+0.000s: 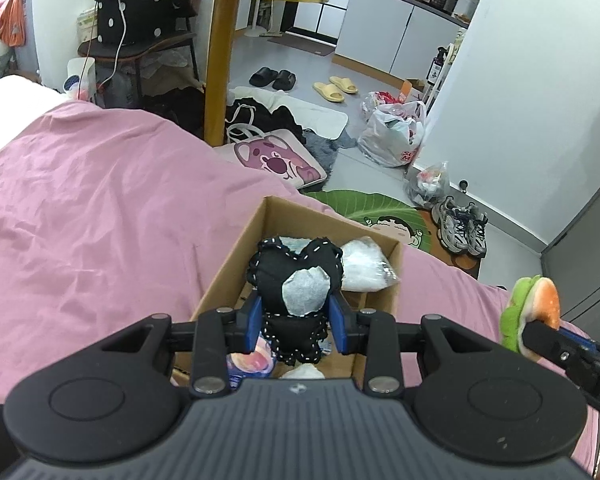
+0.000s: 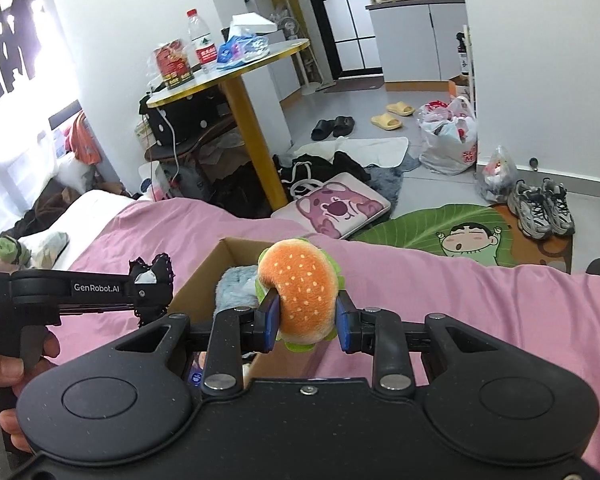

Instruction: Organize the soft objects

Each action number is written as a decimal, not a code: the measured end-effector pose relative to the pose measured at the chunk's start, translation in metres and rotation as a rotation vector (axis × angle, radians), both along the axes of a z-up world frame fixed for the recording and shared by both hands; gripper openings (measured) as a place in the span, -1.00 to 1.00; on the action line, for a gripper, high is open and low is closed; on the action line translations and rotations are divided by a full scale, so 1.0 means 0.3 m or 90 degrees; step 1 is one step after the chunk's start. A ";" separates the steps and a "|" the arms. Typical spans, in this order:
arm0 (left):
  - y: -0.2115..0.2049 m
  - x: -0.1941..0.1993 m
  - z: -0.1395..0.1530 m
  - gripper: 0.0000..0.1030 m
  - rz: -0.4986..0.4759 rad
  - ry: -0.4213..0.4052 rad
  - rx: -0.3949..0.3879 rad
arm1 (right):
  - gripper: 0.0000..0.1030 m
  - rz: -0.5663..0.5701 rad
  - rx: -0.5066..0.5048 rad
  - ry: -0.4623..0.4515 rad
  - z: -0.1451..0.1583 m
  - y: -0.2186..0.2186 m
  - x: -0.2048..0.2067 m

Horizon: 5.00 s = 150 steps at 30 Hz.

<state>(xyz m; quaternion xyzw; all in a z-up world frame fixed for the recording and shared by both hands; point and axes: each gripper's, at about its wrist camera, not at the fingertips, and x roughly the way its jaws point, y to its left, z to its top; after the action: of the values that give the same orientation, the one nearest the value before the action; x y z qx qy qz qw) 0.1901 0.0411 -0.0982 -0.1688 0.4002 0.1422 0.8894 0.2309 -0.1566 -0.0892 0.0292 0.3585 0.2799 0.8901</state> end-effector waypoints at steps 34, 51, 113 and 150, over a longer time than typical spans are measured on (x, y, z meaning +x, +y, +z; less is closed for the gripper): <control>0.176 0.016 -0.030 -0.33 -0.023 0.016 -0.056 | -0.07 -0.014 0.002 0.048 -0.035 0.124 0.027; 0.082 0.027 0.016 0.29 -0.065 0.020 -0.056 | 0.08 -0.034 0.002 0.041 -0.026 0.055 0.002; -0.009 -0.507 0.375 0.94 -0.157 -0.058 0.112 | 1.00 -0.140 0.007 -0.040 0.337 -0.071 -0.602; -0.027 -0.631 0.417 0.94 -0.162 -0.073 0.133 | 1.00 -0.137 -0.031 -0.050 0.328 -0.046 -0.670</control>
<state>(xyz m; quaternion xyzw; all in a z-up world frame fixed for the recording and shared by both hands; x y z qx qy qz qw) 0.0008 0.0328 0.0269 -0.0316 0.3502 0.0596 0.9343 0.0299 -0.1704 0.0092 0.0353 0.3248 0.1747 0.9289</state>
